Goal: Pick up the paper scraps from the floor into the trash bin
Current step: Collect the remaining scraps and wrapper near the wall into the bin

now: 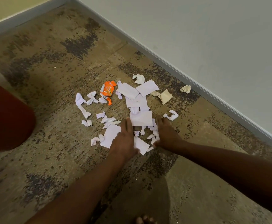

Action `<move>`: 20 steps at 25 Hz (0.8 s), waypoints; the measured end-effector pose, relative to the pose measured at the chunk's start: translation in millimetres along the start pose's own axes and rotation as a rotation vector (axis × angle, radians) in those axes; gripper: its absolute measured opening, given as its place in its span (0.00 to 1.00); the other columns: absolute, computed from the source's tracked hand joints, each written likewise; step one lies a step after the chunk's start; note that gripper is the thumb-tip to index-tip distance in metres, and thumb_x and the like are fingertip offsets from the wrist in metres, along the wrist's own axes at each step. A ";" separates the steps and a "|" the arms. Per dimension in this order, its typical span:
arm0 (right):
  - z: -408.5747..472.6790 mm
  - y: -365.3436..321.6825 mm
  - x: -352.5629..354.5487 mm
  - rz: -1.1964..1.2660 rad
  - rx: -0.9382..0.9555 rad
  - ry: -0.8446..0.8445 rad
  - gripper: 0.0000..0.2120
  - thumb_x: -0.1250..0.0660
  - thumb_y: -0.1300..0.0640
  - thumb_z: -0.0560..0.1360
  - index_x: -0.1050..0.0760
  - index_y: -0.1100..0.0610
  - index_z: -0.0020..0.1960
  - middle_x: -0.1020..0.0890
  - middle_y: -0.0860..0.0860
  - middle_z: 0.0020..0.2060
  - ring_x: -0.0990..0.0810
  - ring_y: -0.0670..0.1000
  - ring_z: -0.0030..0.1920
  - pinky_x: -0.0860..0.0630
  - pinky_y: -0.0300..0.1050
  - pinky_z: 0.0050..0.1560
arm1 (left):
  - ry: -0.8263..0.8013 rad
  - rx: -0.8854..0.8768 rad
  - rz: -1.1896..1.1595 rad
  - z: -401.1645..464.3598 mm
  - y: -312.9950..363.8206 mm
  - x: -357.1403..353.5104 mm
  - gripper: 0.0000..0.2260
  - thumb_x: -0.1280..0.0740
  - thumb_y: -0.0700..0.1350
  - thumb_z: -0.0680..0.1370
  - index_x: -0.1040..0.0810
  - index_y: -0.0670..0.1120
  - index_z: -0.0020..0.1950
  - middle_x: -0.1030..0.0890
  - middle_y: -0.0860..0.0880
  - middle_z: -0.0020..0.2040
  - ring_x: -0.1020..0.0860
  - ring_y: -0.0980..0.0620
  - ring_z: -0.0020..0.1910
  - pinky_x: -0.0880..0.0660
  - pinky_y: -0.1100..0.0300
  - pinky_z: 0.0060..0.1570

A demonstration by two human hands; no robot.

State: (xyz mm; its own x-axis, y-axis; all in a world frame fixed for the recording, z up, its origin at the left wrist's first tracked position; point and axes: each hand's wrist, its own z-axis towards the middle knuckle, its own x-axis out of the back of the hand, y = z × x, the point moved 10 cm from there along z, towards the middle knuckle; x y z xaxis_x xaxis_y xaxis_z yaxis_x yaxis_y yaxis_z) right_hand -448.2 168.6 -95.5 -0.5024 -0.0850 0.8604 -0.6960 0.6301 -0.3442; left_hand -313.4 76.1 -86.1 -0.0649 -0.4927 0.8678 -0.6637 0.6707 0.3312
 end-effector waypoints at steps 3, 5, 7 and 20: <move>20.6 -9.5 7.1 -0.006 0.031 -0.034 0.61 0.18 0.53 0.61 0.58 0.57 0.78 0.41 0.61 0.71 0.26 0.63 0.63 0.27 0.54 0.62 | 0.013 0.011 -0.023 14.4 2.8 4.7 0.60 0.18 0.52 0.65 0.60 0.43 0.80 0.55 0.43 0.80 0.20 0.39 0.57 0.20 0.47 0.50; 32.1 -14.9 11.5 -0.031 0.046 -0.074 0.61 0.19 0.54 0.62 0.59 0.58 0.78 0.43 0.61 0.72 0.27 0.63 0.64 0.27 0.52 0.62 | 0.005 0.028 -0.049 24.4 2.5 5.8 0.60 0.18 0.51 0.65 0.59 0.42 0.81 0.51 0.42 0.79 0.22 0.39 0.60 0.21 0.48 0.53; 38.8 -21.3 11.6 -0.069 0.077 -0.106 0.59 0.19 0.54 0.63 0.57 0.58 0.78 0.45 0.60 0.73 0.29 0.62 0.66 0.28 0.51 0.63 | -0.005 0.023 -0.072 32.8 2.7 4.9 0.59 0.18 0.50 0.65 0.57 0.42 0.80 0.46 0.41 0.77 0.23 0.39 0.61 0.22 0.48 0.54; 21.0 -36.8 13.1 0.066 0.202 0.082 0.21 0.25 0.57 0.70 0.26 0.55 0.62 0.25 0.55 0.58 0.25 0.55 0.57 0.35 0.38 0.49 | 0.032 0.009 -0.063 27.5 -3.1 4.1 0.33 0.27 0.49 0.75 0.36 0.45 0.76 0.32 0.43 0.71 0.25 0.42 0.65 0.25 0.49 0.58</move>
State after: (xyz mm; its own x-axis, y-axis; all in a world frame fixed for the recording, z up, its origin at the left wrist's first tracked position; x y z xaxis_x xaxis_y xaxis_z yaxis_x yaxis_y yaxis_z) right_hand -439.9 128.0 -79.4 -0.5128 0.0200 0.8583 -0.7556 0.4642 -0.4622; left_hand -332.1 56.8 -93.7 0.0010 -0.5161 0.8565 -0.6728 0.6334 0.3824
